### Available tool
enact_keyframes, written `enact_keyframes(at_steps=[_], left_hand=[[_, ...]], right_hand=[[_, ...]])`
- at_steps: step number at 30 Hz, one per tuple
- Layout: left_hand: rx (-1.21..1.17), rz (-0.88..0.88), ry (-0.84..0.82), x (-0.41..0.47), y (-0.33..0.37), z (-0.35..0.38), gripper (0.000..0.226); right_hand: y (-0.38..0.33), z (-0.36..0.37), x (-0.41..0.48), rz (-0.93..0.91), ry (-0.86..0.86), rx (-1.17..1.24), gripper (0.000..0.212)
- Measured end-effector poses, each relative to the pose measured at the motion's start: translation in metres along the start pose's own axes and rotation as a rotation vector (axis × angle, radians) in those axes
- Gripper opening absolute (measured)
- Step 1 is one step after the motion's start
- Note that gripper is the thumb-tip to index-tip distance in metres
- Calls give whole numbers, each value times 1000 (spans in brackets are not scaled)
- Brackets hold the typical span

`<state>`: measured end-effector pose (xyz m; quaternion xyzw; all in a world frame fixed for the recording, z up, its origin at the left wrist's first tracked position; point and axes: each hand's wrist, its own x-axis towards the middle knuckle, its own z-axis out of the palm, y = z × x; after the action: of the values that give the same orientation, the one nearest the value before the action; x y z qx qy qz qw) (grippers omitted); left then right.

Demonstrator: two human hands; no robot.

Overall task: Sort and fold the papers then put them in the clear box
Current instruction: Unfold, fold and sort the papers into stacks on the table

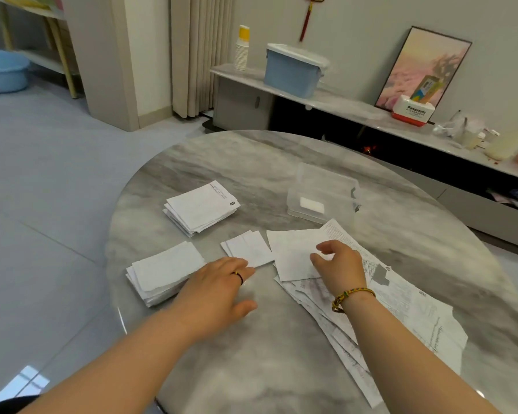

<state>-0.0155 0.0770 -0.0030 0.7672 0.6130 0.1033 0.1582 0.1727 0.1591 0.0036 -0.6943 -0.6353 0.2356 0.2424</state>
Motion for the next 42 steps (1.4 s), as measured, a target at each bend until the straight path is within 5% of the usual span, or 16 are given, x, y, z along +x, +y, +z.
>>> enact_keyframes(at_steps=[15,21,26,31,36,42], left_hand=[[97,31,-117,18,6,22,60],[98,23,-111,17,6,21,60],[98,16,-114,17,6,21,59],[62,1,-79,17,7,18,55],[-243,-74,100,17,12,5,43],[-791,-184,216,9,40,-12,25]], right_hand=[[19,1,28,184,-71,-291,69],[18,4,30,183,-69,-284,62],[22,0,32,185,-17,-197,33],[24,-18,30,166,99,96,18],[17,-59,2,60,90,379,15],[25,-85,-51,75,-292,389,21]])
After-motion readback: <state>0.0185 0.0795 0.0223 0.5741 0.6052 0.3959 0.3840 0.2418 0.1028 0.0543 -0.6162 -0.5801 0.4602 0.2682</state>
